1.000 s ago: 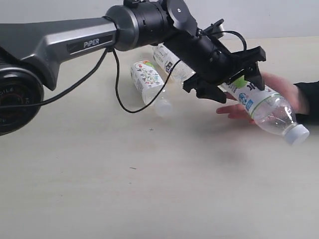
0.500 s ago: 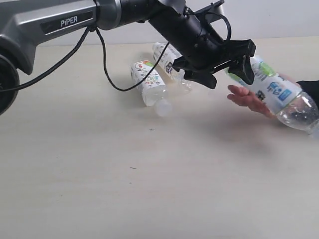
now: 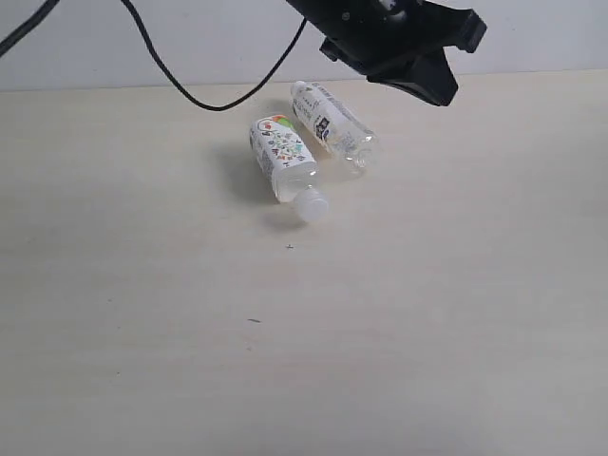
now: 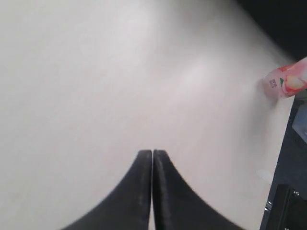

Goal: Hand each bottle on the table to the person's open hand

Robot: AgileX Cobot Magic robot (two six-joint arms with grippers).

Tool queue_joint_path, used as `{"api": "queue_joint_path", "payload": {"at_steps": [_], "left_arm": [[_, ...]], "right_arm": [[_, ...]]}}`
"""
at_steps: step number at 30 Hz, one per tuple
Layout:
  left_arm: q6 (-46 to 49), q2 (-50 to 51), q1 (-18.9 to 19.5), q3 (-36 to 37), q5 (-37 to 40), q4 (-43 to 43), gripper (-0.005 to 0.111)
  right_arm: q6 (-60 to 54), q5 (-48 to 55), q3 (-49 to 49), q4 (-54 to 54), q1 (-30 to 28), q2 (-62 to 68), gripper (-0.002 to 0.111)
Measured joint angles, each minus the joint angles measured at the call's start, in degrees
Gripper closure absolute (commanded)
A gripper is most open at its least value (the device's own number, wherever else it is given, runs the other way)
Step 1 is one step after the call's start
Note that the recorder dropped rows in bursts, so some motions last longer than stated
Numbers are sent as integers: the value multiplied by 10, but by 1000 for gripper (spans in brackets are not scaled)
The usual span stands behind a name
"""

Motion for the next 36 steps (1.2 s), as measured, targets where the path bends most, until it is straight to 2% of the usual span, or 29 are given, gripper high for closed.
{"api": "queue_joint_path", "payload": {"at_steps": [10, 17, 20, 23, 27, 30, 36], "left_arm": [[42, -30, 26, 47, 18, -13, 106], [126, -96, 30, 132, 2, -46, 107], [143, -161, 44, 208, -46, -48, 107], [159, -240, 75, 297, -100, -46, 107], [164, -349, 114, 426, -218, -47, 107], [190, -416, 120, 518, -297, -49, 107], [226, -526, 120, 646, -403, -50, 107]], "right_arm": [[0, 0, 0, 0, 0, 0, 108], [0, 0, 0, 0, 0, 0, 108], [0, 0, 0, 0, 0, 0, 108], [0, 0, 0, 0, 0, 0, 108], [0, 0, 0, 0, 0, 0, 108], [0, 0, 0, 0, 0, 0, 108], [0, 0, 0, 0, 0, 0, 108]]}}
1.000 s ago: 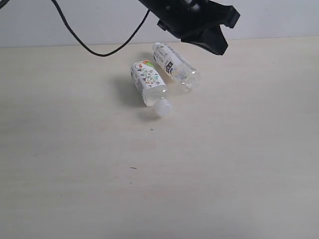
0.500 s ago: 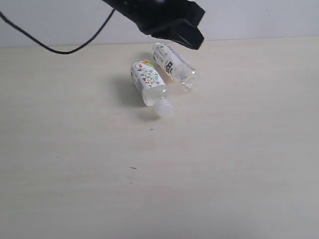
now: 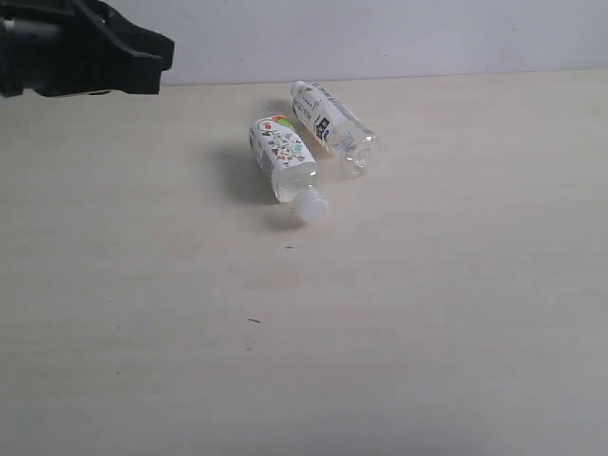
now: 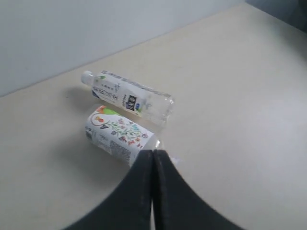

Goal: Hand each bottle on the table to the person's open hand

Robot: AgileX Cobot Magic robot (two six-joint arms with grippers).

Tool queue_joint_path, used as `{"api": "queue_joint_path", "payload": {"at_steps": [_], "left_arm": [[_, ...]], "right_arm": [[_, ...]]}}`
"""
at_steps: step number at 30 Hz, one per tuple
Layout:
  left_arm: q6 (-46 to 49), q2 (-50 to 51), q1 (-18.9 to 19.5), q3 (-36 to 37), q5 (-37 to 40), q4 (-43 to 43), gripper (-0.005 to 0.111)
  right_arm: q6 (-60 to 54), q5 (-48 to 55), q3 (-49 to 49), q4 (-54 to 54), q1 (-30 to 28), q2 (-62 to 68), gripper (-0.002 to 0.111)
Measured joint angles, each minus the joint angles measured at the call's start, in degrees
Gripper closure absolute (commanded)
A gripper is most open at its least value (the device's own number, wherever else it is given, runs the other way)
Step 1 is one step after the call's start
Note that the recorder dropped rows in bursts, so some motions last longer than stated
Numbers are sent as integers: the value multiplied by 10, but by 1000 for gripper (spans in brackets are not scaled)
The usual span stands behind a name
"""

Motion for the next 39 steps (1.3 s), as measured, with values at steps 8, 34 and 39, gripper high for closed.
{"api": "queue_joint_path", "payload": {"at_steps": [8, 34, 39], "left_arm": [[22, -28, 0, 30, -58, 0, 107], [31, 118, 74, -70, -25, -2, 107], [-1, 175, 97, -136, 32, -8, 107]], "right_arm": [[0, 0, 0, 0, 0, 0, 108], [0, 0, 0, 0, 0, 0, 108], [0, 0, 0, 0, 0, 0, 108]]}}
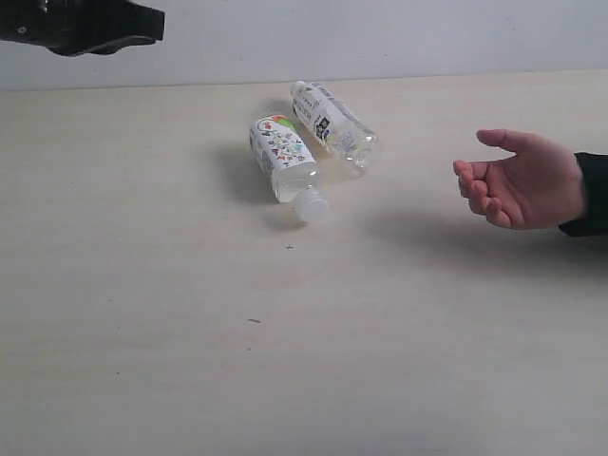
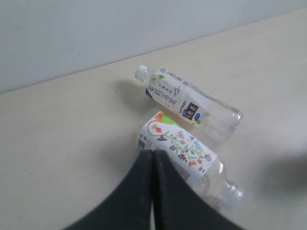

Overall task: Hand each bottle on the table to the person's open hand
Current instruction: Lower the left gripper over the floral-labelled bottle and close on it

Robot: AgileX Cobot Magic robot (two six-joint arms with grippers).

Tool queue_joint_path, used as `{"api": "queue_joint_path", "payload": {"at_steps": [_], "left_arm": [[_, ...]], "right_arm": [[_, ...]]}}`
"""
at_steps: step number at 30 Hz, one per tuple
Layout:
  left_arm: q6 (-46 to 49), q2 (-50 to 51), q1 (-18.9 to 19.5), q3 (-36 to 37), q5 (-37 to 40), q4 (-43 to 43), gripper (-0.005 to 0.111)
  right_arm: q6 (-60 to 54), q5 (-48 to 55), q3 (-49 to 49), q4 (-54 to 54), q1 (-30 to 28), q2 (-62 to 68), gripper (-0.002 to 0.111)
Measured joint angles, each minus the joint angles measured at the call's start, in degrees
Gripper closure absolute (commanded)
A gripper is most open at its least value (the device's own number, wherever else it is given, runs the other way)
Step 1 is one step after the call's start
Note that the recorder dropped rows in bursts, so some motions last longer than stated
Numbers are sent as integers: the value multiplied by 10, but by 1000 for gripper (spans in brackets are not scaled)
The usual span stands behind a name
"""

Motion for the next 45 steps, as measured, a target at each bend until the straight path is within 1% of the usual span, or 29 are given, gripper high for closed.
{"api": "queue_joint_path", "payload": {"at_steps": [3, 6, 9, 11, 15, 18, 20, 22, 26, 28, 30, 32, 34, 37, 39, 40, 42, 43, 45], "left_arm": [[-8, 37, 0, -58, 33, 0, 107], [-8, 82, -3, -130, 83, 22, 107], [-15, 130, -3, -213, 139, 46, 107], [-42, 168, -3, -274, 178, 68, 107], [-134, 240, -11, -394, 269, 158, 107], [-187, 303, -28, -480, 341, 265, 107], [-199, 334, -38, -522, 378, 316, 107], [-203, 361, -46, -560, 408, 339, 107], [-216, 403, -48, -620, 473, 333, 107], [-217, 420, -51, -640, 487, 331, 107], [-196, 433, -53, -656, 492, 331, 107], [-145, 441, -59, -662, 494, 331, 107], [-43, 448, -63, -663, 496, 330, 107], [165, 455, -67, -663, 497, 321, 107], [345, 457, -68, -663, 497, 317, 104], [415, 457, -68, -663, 497, 316, 100], [550, 457, -68, -663, 497, 316, 86], [593, 457, -68, -663, 497, 316, 78], [649, 457, -68, -663, 497, 316, 63]], "right_arm": [[0, 0, 0, 0, 0, 0, 108], [0, 0, 0, 0, 0, 0, 108], [0, 0, 0, 0, 0, 0, 108], [0, 0, 0, 0, 0, 0, 108], [0, 0, 0, 0, 0, 0, 108], [0, 0, 0, 0, 0, 0, 108], [0, 0, 0, 0, 0, 0, 108], [0, 0, 0, 0, 0, 0, 108], [0, 0, 0, 0, 0, 0, 108], [0, 0, 0, 0, 0, 0, 108], [0, 0, 0, 0, 0, 0, 108], [0, 0, 0, 0, 0, 0, 108], [0, 0, 0, 0, 0, 0, 108], [0, 0, 0, 0, 0, 0, 108], [0, 0, 0, 0, 0, 0, 108], [0, 0, 0, 0, 0, 0, 108], [0, 0, 0, 0, 0, 0, 108], [0, 0, 0, 0, 0, 0, 108], [0, 0, 0, 0, 0, 0, 108]]}}
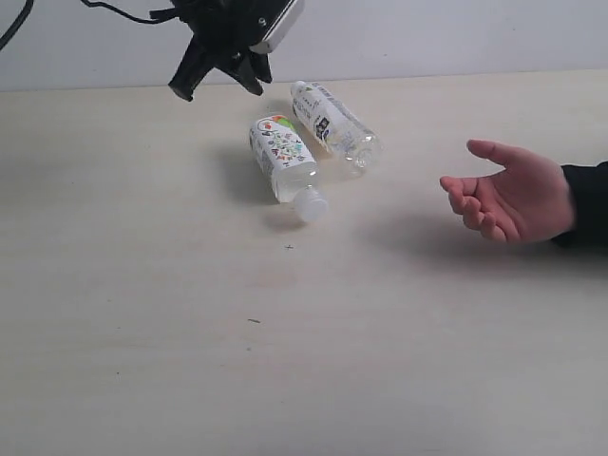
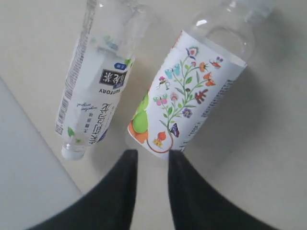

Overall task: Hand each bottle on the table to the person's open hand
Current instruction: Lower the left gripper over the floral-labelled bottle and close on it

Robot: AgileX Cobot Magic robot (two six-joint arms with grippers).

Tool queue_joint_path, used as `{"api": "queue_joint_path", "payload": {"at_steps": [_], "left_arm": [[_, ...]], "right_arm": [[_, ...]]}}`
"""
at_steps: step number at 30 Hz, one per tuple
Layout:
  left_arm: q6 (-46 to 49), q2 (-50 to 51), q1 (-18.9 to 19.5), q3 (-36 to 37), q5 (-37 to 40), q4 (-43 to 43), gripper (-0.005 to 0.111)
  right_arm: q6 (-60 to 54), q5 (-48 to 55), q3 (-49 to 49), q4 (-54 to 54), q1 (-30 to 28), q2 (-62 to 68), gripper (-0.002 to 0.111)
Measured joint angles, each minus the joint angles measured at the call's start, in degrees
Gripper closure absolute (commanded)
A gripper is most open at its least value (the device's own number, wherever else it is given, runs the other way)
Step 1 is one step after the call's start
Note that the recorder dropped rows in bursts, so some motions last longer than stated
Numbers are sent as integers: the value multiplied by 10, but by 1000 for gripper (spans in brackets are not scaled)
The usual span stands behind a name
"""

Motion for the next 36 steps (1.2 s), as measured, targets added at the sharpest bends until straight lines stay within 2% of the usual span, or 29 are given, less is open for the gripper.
{"api": "queue_joint_path", "payload": {"at_steps": [5, 11, 25, 36], "left_arm": [[88, 7, 0, 0, 0, -7, 42], [103, 32, 0, 0, 0, -34, 31], [105, 60, -1, 0, -38, -21, 24], [105, 60, -9, 0, -64, 1, 24]], "right_arm": [[0, 0, 0, 0, 0, 0, 108], [0, 0, 0, 0, 0, 0, 108], [0, 0, 0, 0, 0, 0, 108], [0, 0, 0, 0, 0, 0, 108]]}}
